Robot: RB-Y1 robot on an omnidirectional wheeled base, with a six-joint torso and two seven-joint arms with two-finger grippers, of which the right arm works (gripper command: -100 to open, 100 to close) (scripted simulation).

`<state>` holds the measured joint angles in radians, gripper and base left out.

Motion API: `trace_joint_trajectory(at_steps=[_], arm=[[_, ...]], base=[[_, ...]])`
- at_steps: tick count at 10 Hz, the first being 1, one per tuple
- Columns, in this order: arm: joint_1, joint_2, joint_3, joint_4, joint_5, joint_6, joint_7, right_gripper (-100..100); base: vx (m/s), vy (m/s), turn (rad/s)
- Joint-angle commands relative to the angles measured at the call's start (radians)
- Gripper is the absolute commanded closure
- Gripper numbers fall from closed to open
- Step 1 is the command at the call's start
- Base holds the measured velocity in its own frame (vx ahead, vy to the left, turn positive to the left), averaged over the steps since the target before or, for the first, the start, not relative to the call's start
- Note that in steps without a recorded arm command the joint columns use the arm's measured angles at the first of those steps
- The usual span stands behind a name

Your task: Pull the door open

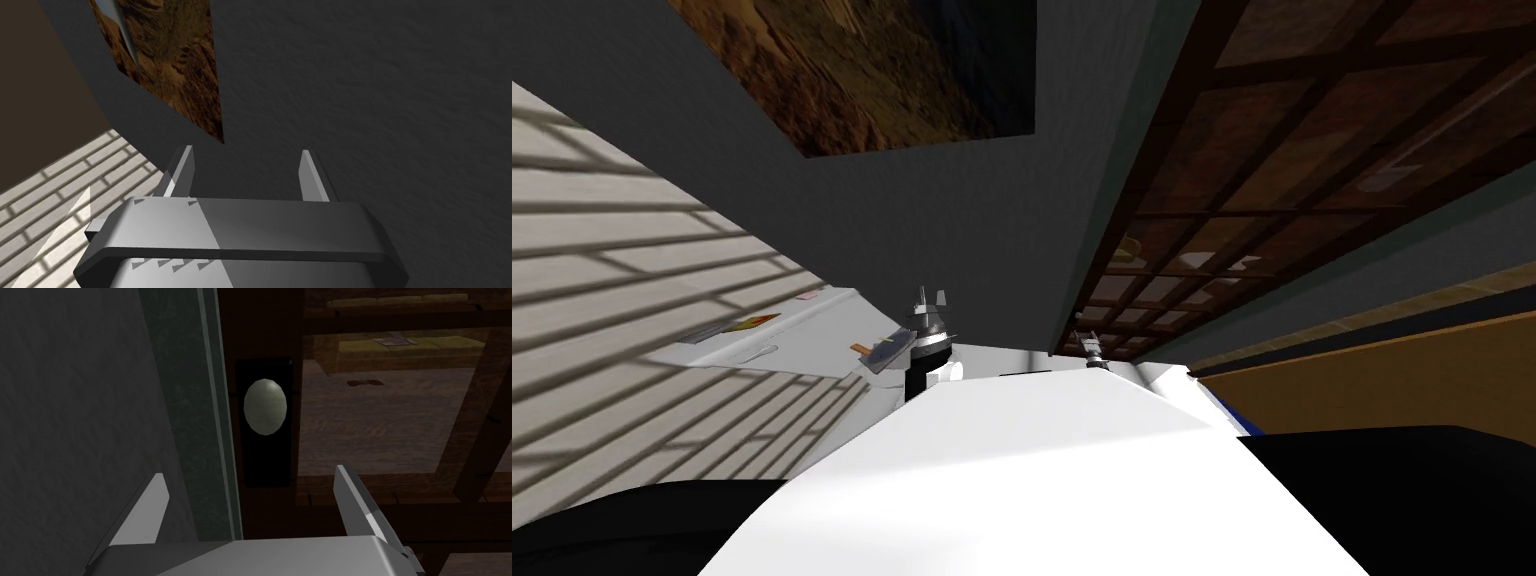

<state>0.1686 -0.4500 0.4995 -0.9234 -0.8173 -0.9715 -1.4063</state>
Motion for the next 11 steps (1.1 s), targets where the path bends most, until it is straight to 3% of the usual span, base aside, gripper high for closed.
trace_joint_trajectory(at_steps=[1,5,7,8,11], arm=[[-0.021,0.011,-0.021,0.03,-0.013,0.003,0.005,-100],[-0.084,0.053,-0.097,0.11,-0.06,0.021,0.038,-100],[-0.097,0.061,-0.112,0.125,-0.07,0.024,0.044,-100],[-0.119,0.076,-0.14,0.154,-0.087,0.031,0.056,-100],[-0.148,0.095,-0.174,0.19,-0.108,0.039,0.071,-100]], base=[[0.023,-0.047,0.197],[0.017,-0.067,0.25],[0.012,-0.057,0.082],[0.001,-0.068,0.343],[-0.019,-0.058,0.204]])
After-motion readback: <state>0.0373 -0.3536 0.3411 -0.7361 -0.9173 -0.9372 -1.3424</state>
